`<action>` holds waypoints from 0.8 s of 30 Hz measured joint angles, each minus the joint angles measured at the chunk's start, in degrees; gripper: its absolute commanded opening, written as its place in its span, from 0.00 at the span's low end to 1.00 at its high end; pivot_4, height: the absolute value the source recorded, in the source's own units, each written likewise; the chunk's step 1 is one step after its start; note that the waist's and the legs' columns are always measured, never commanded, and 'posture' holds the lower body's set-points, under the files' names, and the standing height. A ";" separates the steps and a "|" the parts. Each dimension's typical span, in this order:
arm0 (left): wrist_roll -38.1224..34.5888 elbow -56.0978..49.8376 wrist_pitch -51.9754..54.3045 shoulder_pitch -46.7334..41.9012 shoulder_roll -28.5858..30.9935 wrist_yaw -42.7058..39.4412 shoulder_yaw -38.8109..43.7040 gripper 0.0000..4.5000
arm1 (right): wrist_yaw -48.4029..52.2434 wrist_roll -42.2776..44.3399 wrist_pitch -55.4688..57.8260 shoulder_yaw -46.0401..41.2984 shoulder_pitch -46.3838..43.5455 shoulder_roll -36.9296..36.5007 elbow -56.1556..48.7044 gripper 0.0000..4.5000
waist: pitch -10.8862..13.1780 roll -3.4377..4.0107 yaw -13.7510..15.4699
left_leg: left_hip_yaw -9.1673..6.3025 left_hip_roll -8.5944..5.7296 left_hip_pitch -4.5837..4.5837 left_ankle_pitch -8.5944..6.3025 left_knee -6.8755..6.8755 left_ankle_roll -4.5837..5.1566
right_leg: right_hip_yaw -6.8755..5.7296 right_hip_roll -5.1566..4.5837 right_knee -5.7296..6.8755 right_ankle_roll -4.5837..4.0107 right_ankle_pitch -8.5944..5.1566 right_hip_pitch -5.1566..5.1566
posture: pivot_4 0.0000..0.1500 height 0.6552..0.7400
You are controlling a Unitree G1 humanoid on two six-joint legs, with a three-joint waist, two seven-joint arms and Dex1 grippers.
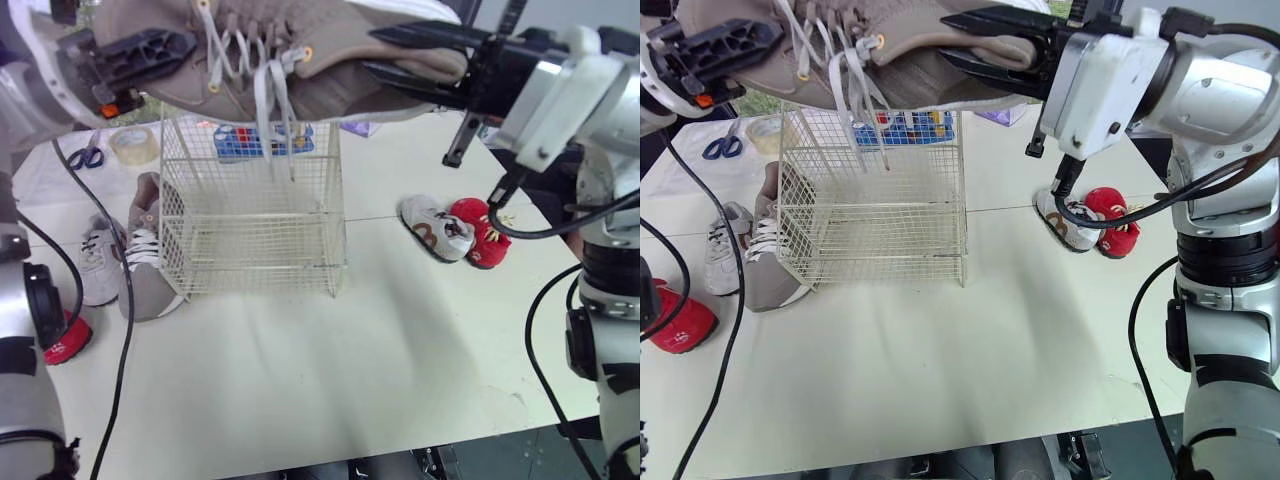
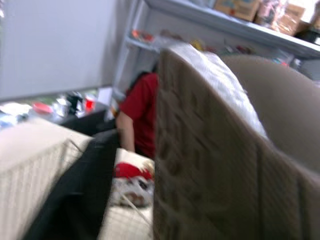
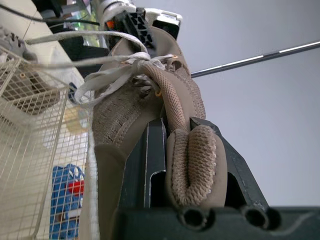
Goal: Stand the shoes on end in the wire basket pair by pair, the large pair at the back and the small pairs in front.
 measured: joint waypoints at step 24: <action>-29.42 -35.40 -4.23 21.94 -39.42 58.83 43.56 0.14 | -35.86 40.48 49.58 -26.03 4.38 24.63 0.28 1.00 | 0.00 -0.44 0.25 | -0.39 0.06 0.06 -0.01 0.65 0.05 | 0.00 -0.34 0.81 -0.02 0.05 0.16 | 1.00 1.00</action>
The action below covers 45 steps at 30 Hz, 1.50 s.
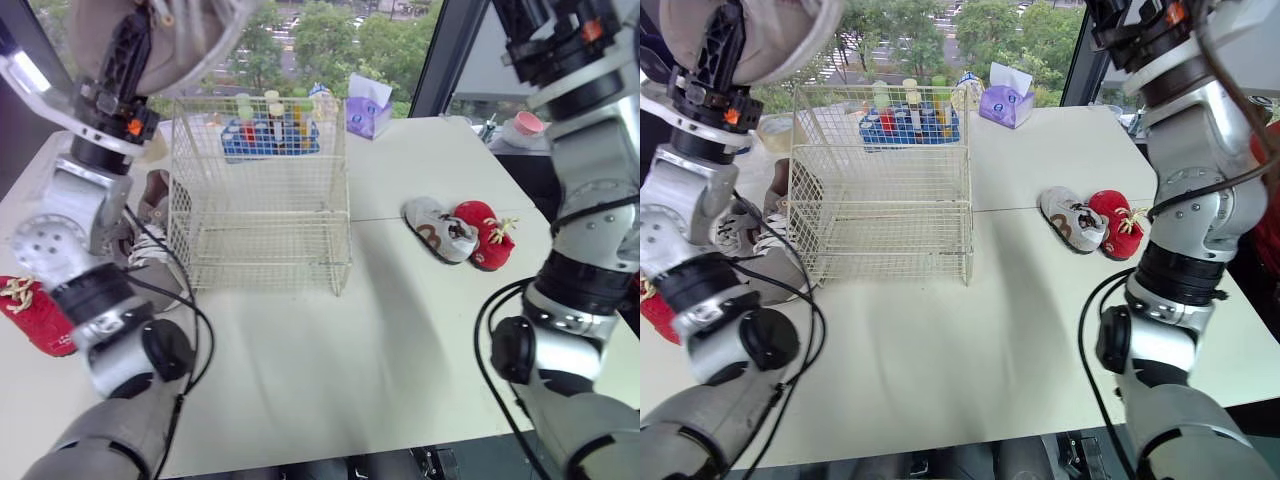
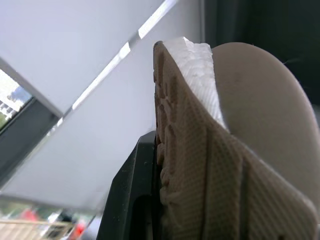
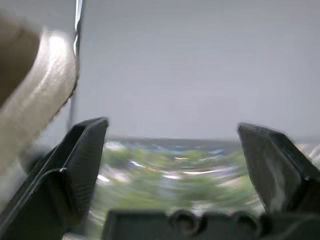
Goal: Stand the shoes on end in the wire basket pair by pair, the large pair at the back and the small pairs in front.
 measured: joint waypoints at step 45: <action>-12.65 -12.00 -7.38 15.27 -2.60 5.77 -24.09 0.14 | 5.83 14.38 7.07 9.83 -3.34 7.79 4.42 0.39 | 0.00 0.01 0.00 | 0.06 -0.09 -0.05 -0.31 0.21 0.52 | -0.02 0.13 -0.09 -0.01 -0.01 0.03 | 1.00 1.00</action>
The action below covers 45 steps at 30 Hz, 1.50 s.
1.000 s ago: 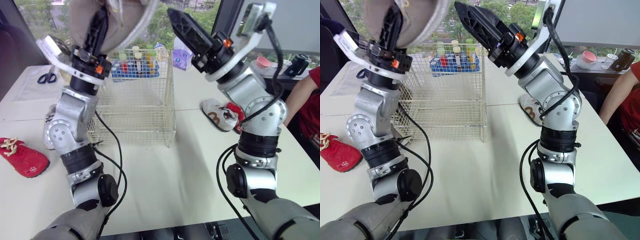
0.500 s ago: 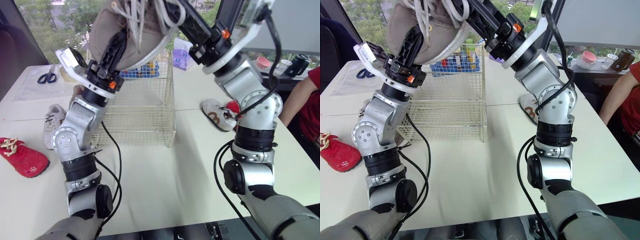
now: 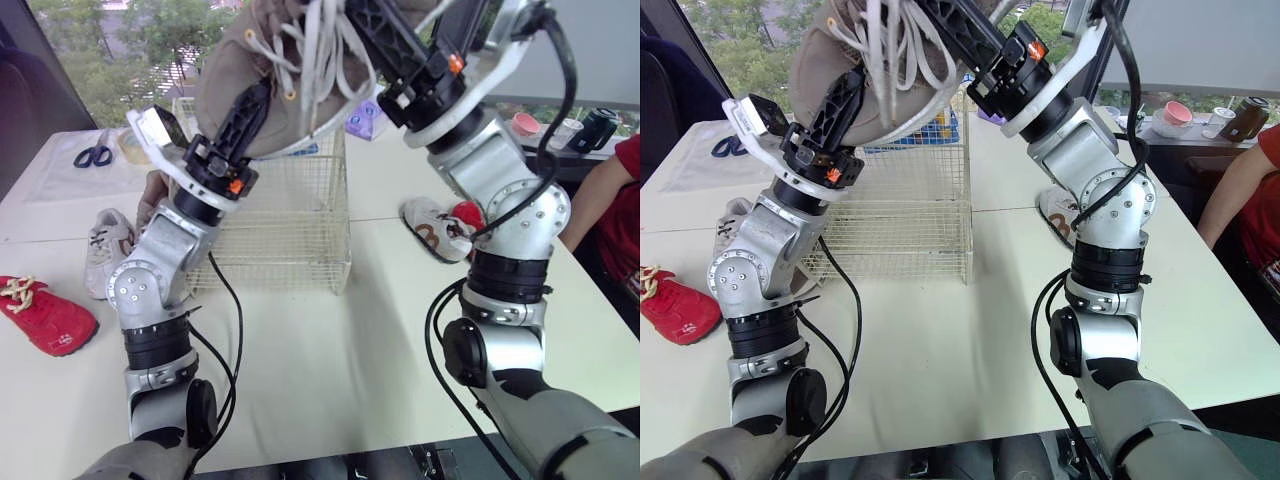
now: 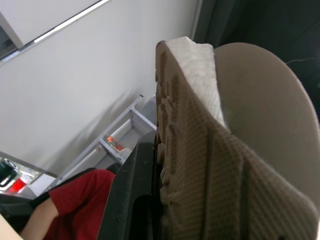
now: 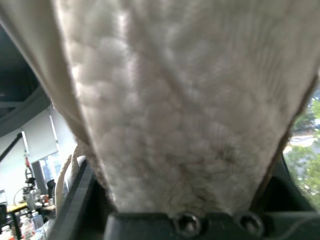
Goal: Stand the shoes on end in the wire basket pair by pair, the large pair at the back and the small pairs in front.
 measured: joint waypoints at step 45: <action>16.09 -34.55 -0.62 33.89 33.35 9.66 0.80 0.99 | 48.26 -54.95 -49.18 11.85 -33.79 -7.08 77.73 0.37 | 0.17 0.27 -0.34 | 0.17 0.02 -0.09 0.30 -1.01 -0.61 | 0.02 0.04 -0.83 -0.15 0.09 -0.27 | 1.00 1.00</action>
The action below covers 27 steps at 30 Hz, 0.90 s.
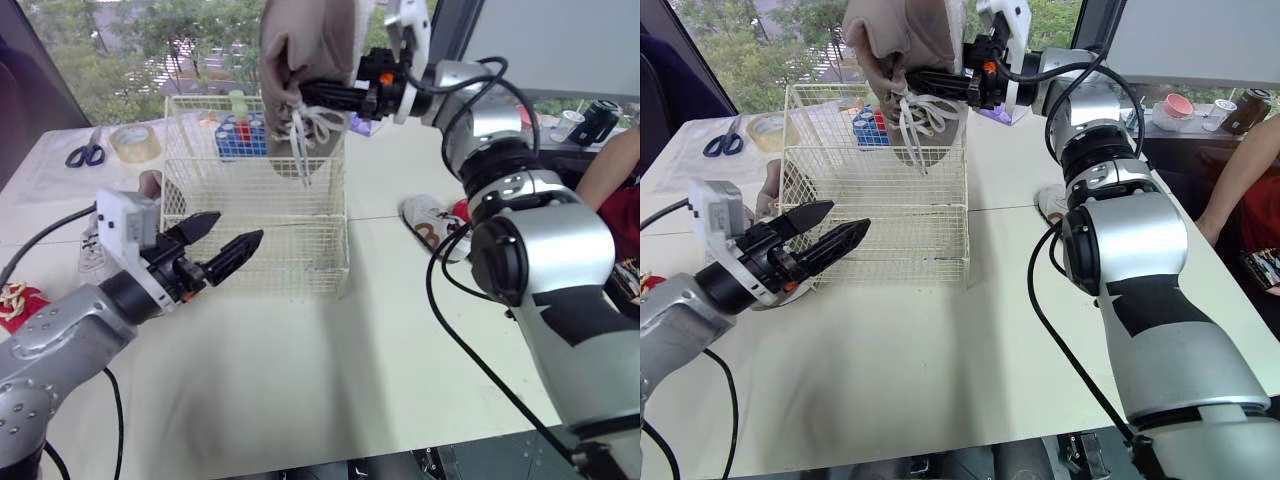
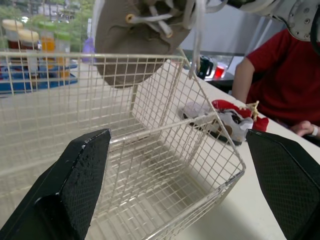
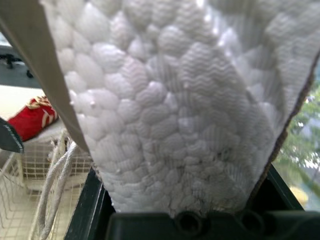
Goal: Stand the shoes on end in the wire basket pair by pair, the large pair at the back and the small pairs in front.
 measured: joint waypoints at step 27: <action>-4.45 3.52 -0.86 -1.35 0.62 -0.59 1.36 1.00 | 1.00 -4.02 3.02 -5.76 9.40 -10.94 -3.32 1.00 | 0.00 0.00 0.02 | 0.01 0.00 0.11 0.05 0.06 -0.05 | -0.02 0.01 0.05 0.01 0.01 0.13 | 1.00 1.00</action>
